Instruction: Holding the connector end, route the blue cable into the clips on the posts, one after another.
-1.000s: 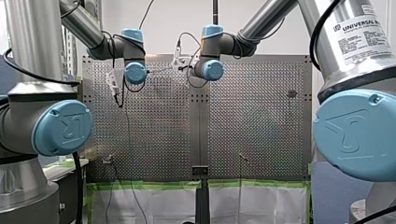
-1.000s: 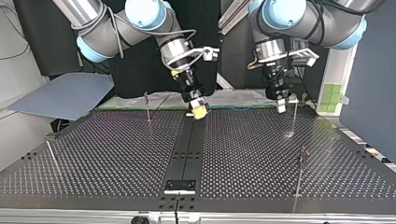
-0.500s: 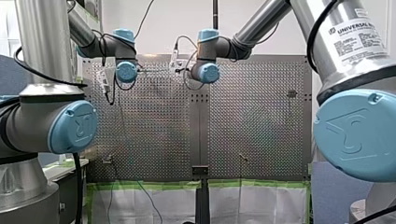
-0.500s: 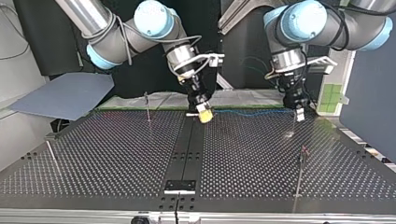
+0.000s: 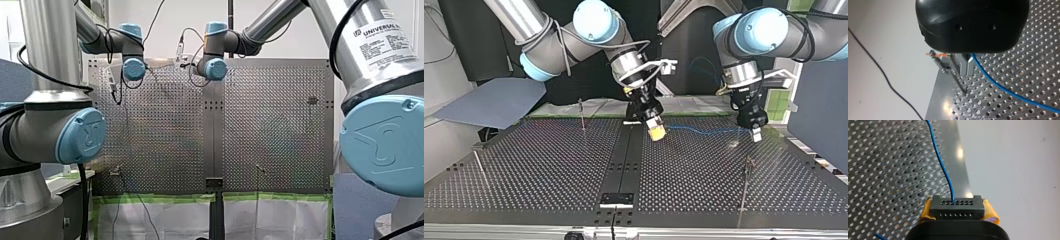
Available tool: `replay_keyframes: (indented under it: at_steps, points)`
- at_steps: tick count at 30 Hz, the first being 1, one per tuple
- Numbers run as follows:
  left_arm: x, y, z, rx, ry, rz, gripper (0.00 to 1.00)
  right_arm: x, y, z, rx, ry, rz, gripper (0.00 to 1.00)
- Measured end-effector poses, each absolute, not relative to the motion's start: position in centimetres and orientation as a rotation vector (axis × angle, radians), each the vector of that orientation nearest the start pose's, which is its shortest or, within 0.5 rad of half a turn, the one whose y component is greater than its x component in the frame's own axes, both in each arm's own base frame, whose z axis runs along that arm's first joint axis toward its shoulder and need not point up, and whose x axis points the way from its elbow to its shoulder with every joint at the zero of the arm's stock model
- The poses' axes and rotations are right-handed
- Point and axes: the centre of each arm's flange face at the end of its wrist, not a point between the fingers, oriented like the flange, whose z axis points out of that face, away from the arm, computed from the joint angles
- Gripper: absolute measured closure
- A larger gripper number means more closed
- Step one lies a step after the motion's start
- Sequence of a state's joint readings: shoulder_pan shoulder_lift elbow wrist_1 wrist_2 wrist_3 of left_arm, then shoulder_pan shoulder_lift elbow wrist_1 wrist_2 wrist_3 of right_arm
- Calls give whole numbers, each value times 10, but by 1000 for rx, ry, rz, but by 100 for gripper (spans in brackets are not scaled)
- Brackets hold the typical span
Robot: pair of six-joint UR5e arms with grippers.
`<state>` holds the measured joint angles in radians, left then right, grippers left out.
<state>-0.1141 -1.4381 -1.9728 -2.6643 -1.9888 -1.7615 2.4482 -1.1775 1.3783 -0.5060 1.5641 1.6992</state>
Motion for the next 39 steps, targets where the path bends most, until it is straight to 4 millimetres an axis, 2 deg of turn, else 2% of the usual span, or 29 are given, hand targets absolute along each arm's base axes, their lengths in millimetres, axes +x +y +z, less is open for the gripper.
replay_keyframes:
  at_steps: [5,12,19,27,39]
  points:
    - [421,-136,403,-412,1313,24,100,607,-329,416,-1979,859,-2862,100]
    - [428,-130,414,-410,1290,5,100,616,-337,403,-1992,871,-2840,100]
    - [438,-125,433,-405,1268,-7,100,618,-343,417,-1972,871,-2855,100]
    - [449,-117,424,-396,1290,-2,100,620,-347,433,-1929,869,-2879,100]
    - [458,-108,424,-381,1287,-52,100,621,-349,432,-1925,875,-2879,100]
